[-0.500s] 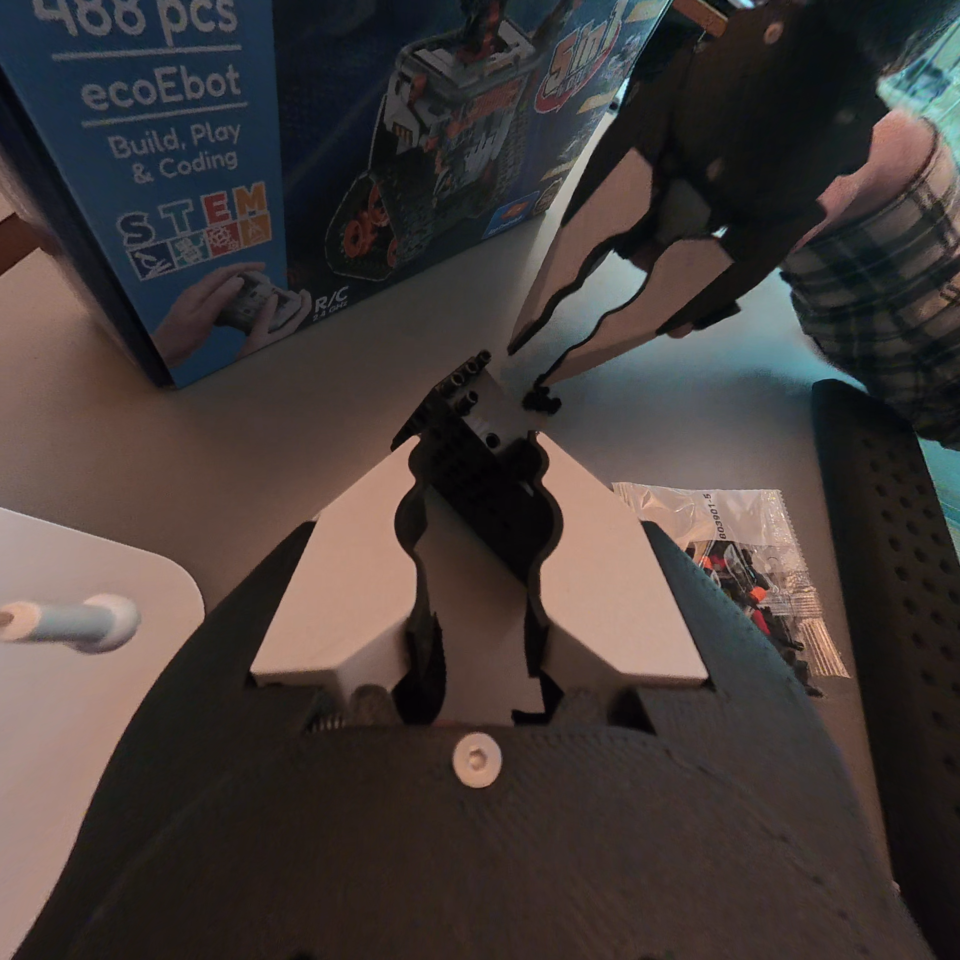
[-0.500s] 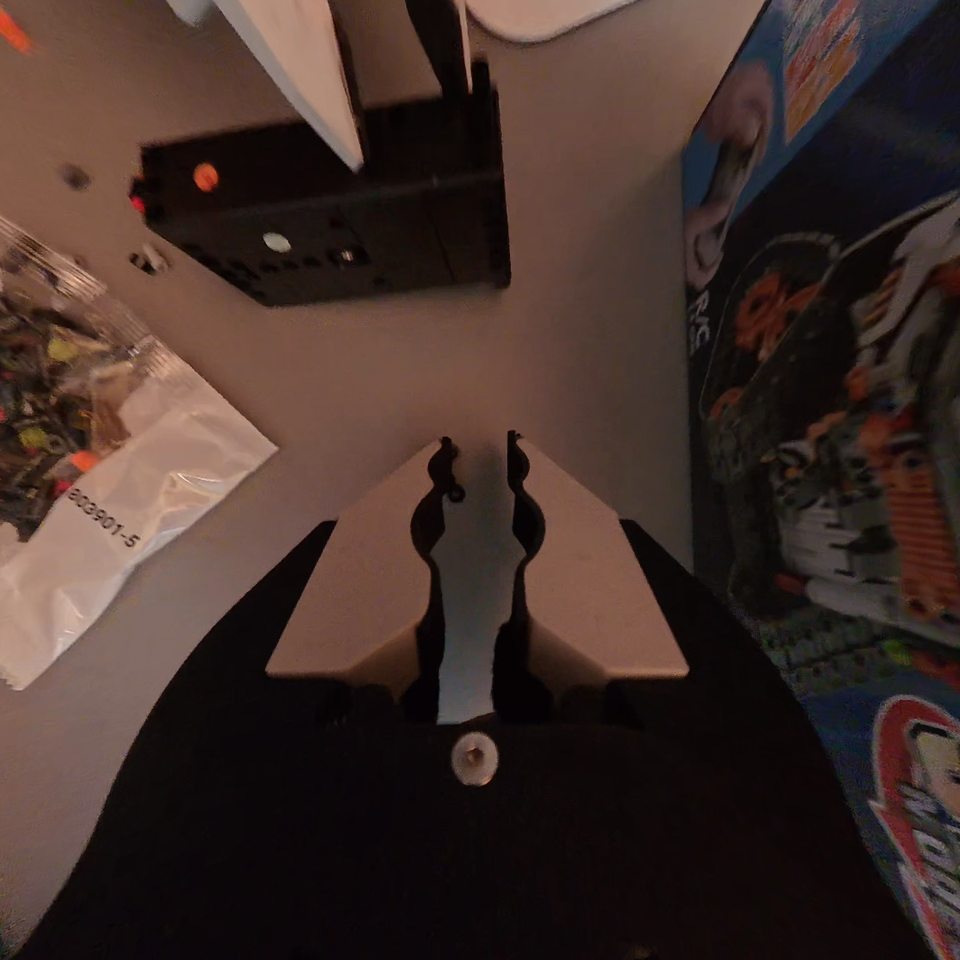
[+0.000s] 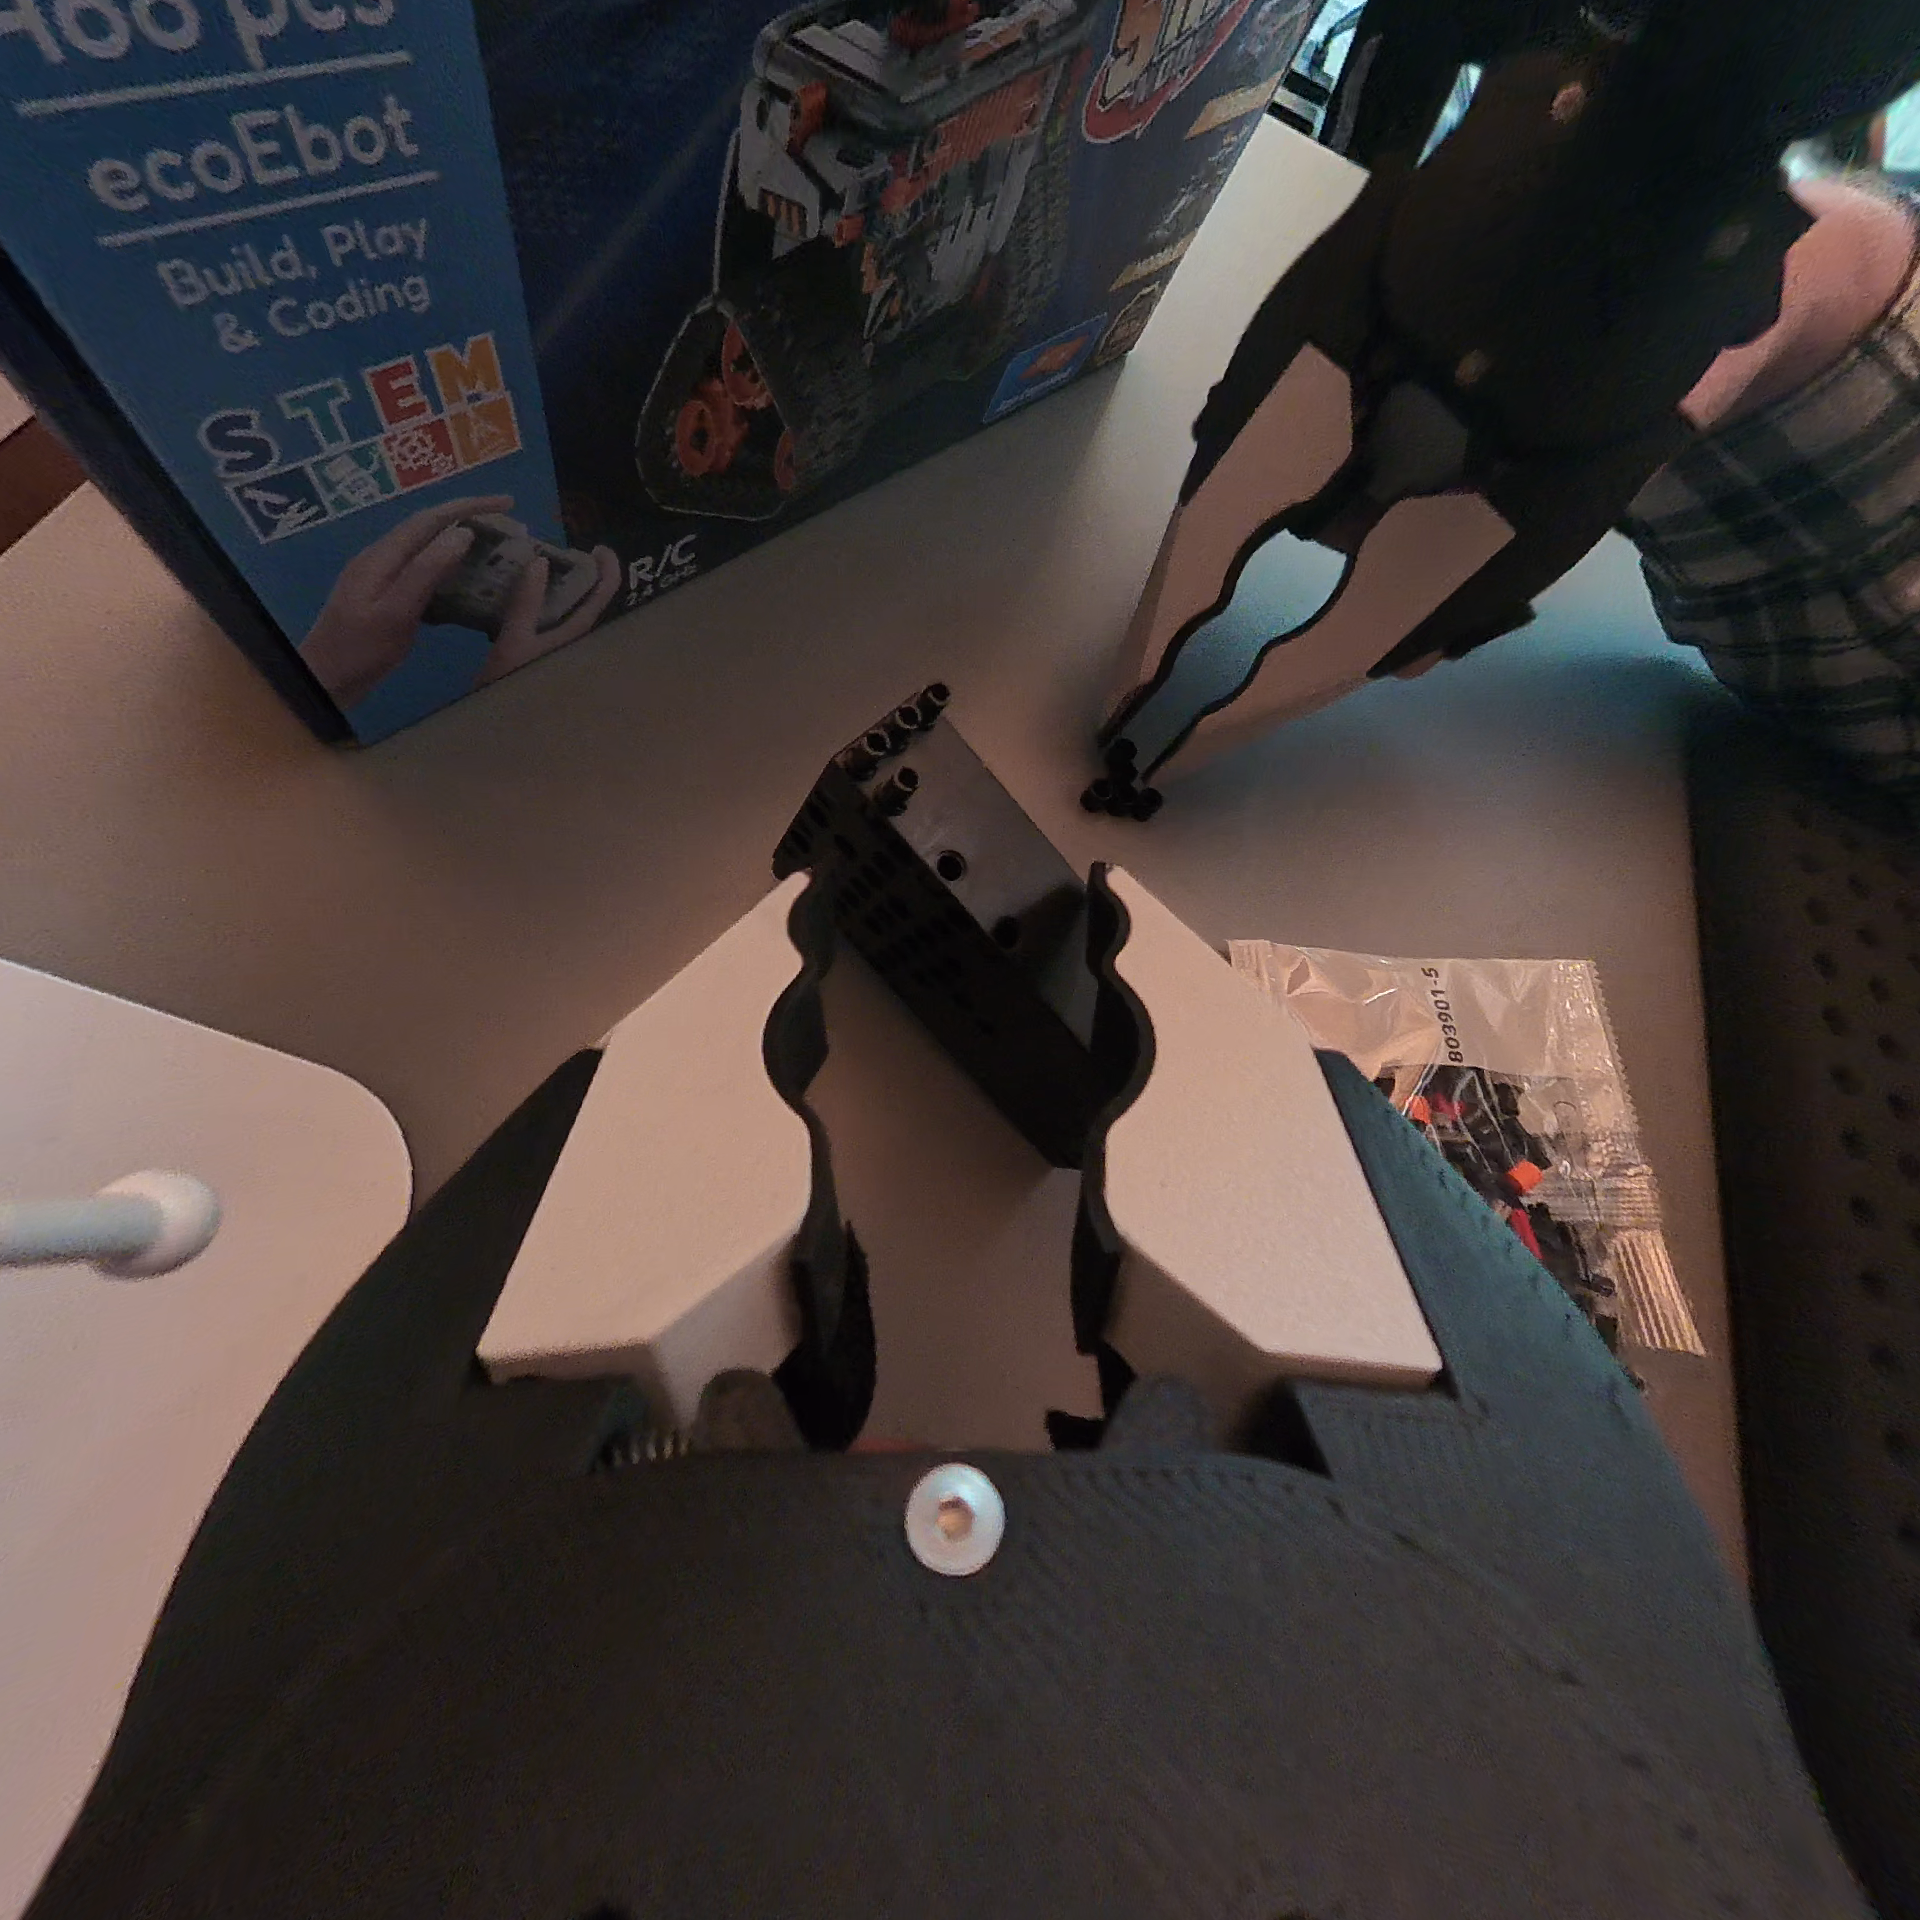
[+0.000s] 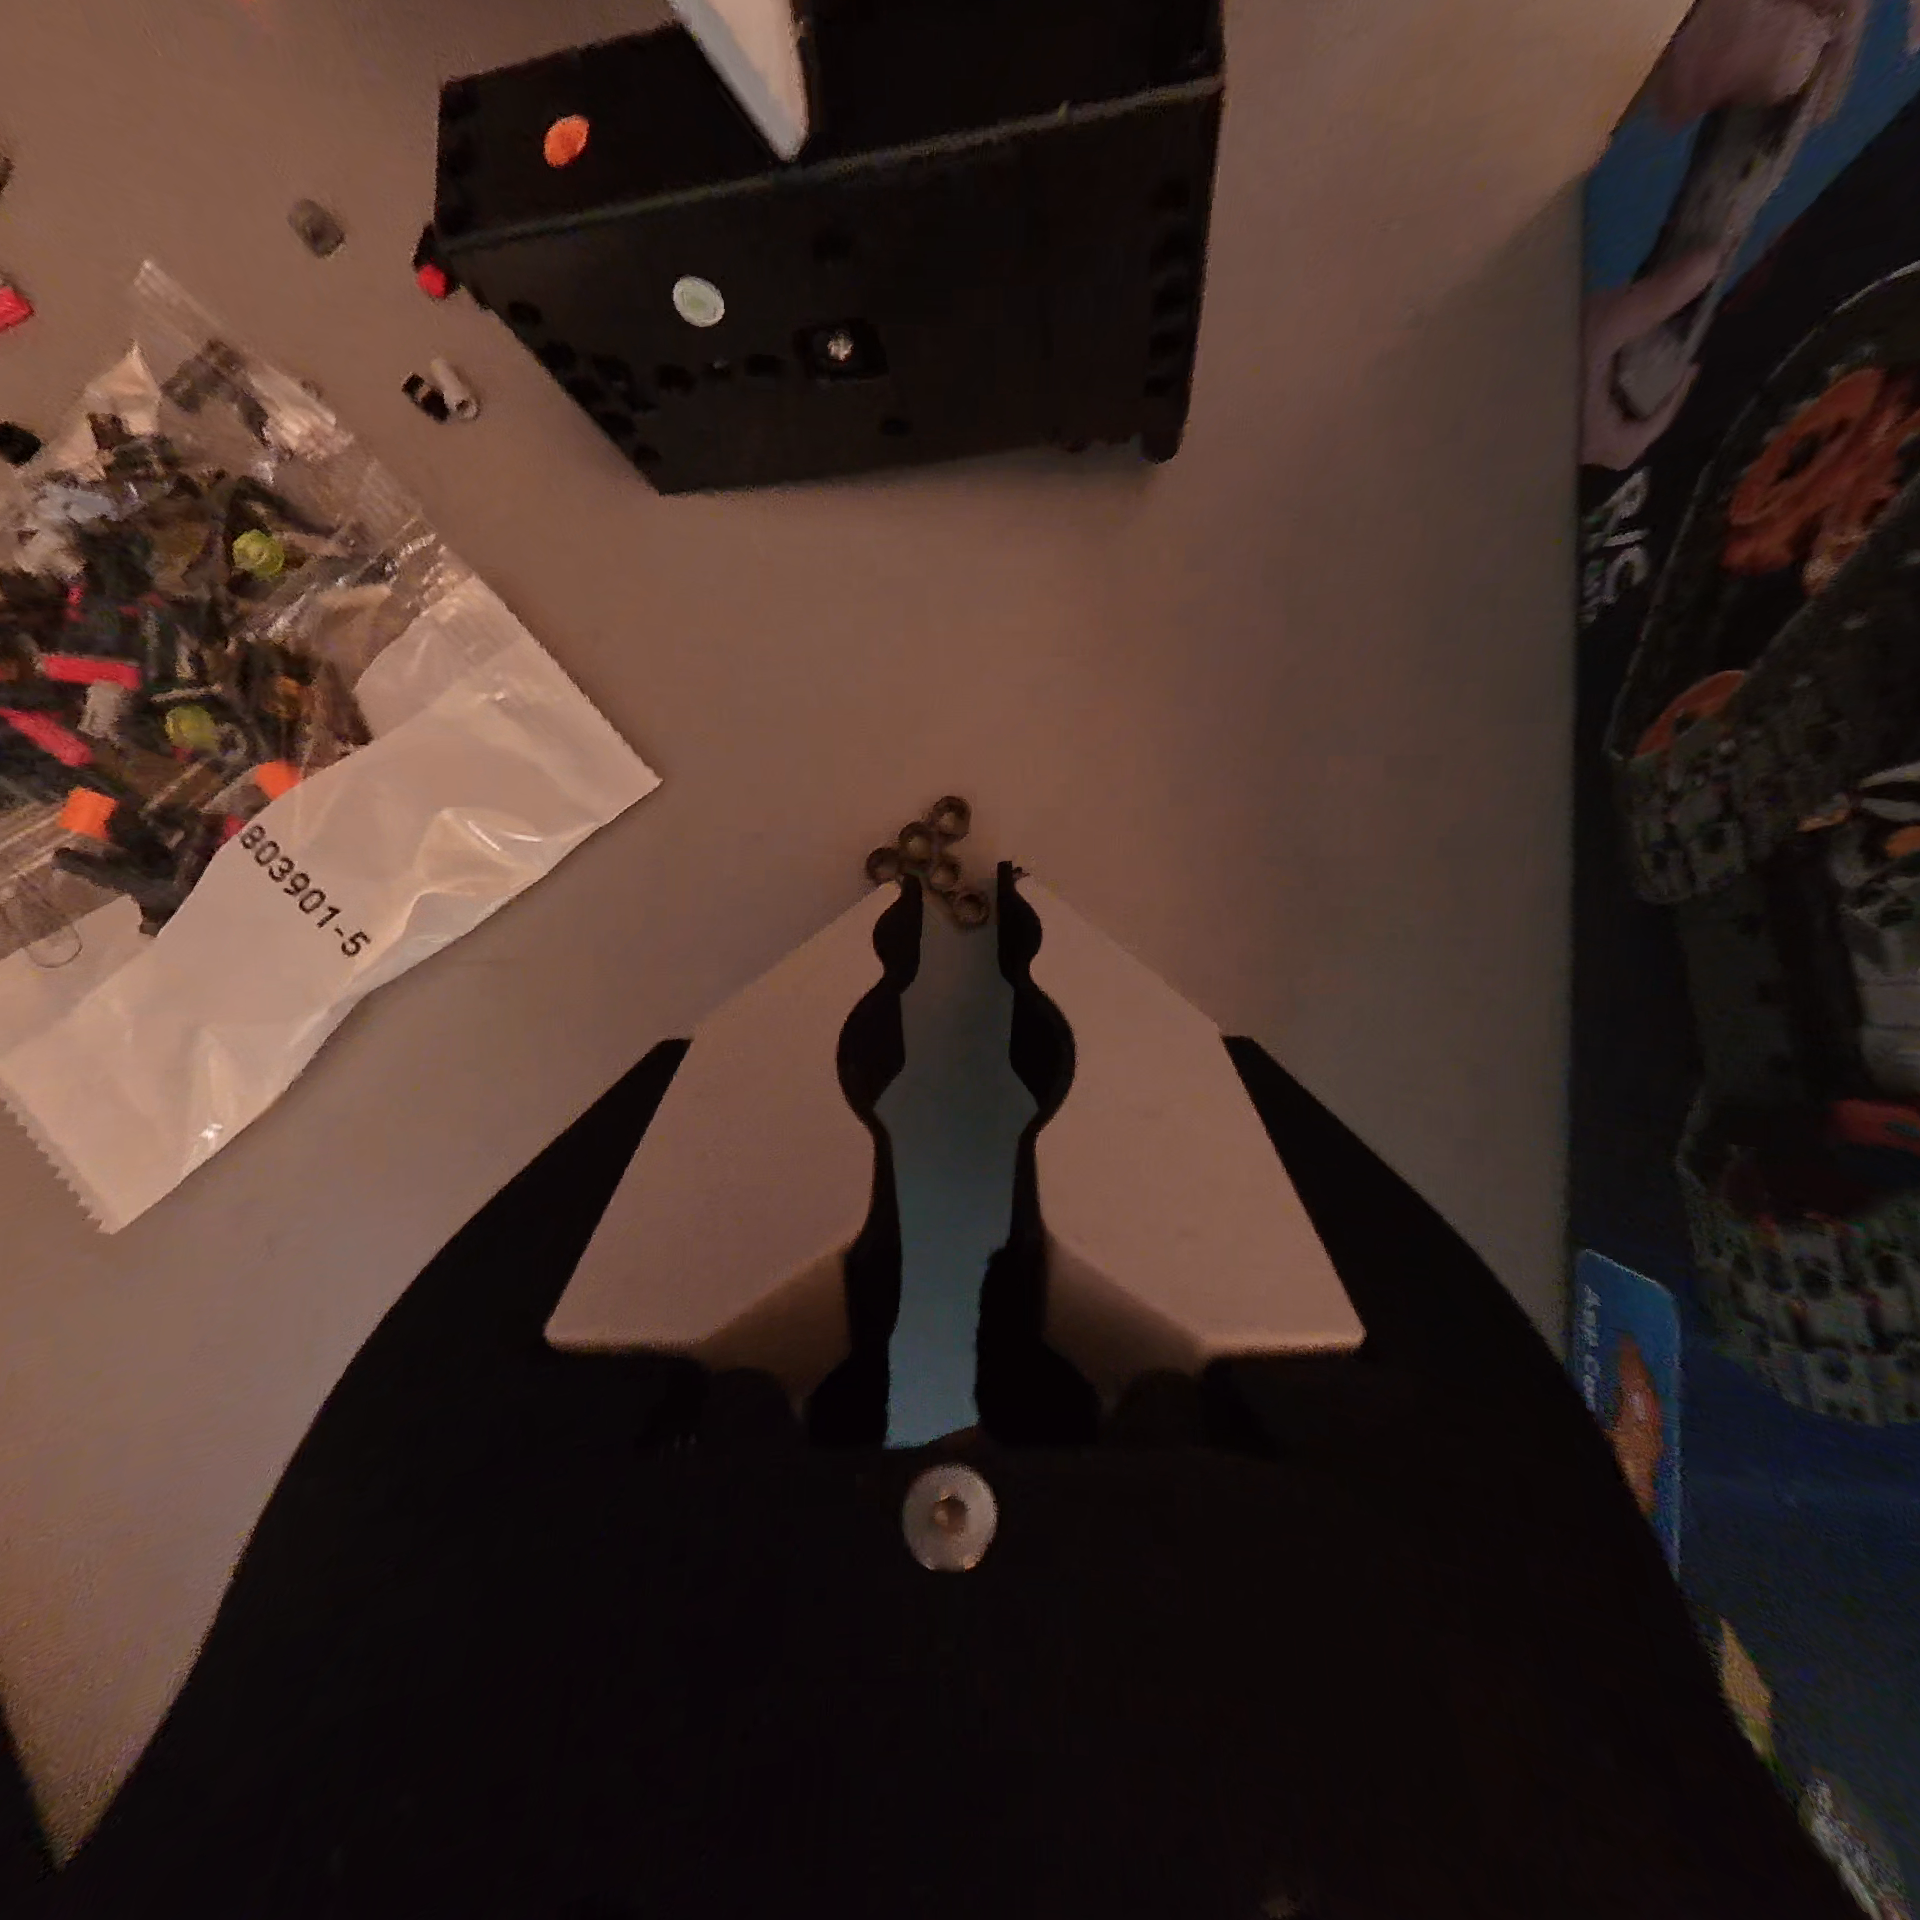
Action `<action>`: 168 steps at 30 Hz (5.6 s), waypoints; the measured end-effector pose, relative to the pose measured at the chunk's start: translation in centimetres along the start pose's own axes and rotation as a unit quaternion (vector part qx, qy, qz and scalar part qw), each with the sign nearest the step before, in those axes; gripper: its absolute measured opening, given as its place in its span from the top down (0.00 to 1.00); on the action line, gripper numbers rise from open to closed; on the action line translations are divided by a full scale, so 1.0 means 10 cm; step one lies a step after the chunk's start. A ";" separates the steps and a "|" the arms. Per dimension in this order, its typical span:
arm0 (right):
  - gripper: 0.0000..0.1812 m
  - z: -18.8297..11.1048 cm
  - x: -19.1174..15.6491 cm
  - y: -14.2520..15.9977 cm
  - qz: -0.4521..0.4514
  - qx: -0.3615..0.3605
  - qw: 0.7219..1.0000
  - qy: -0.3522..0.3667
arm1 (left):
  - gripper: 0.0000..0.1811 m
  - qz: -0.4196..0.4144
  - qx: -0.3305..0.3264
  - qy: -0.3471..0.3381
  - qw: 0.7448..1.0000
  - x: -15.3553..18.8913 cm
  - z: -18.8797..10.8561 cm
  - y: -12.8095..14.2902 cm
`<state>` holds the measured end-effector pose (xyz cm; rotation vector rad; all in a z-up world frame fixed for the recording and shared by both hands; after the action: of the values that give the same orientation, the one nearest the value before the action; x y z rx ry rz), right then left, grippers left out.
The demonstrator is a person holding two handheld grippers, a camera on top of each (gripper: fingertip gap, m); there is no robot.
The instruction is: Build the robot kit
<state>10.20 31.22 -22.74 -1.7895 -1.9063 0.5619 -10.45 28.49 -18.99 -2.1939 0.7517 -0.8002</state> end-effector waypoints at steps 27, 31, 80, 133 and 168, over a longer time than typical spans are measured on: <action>0.97 -0.48 -0.47 -0.75 0.011 0.213 0.969 0.124 | 0.93 0.327 0.124 -0.274 0.896 1.07 -0.23 0.05; 0.97 -0.51 -0.44 -0.75 0.038 0.234 0.963 0.130 | 0.87 0.325 0.136 -0.254 0.901 1.12 -0.27 0.06; 0.97 -0.24 0.06 -0.87 -0.142 0.152 0.962 0.175 | 0.87 0.231 0.066 -0.130 0.962 0.56 -0.15 0.19; 0.98 -0.02 0.31 -0.74 0.061 0.214 0.966 0.136 | 0.77 0.162 0.070 -0.222 0.959 0.31 -0.02 0.30; 0.97 -0.40 -0.36 -0.83 -0.045 0.330 0.926 0.179 | 0.64 -0.191 0.212 -0.012 0.958 0.45 -0.30 0.41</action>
<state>5.98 27.01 -14.87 -1.2517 -1.3244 0.6860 -10.85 21.71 -18.85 -1.9657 0.1152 -1.0144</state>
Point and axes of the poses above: each gripper's, where its closed fingertips meet, z out along the fingers, y out of its underside, x = y × z across the jaws, the point moved 9 cm from there along -z, back along the fingers, and after that the axes turned 5 degrees about -z, right-handed, at the moved point
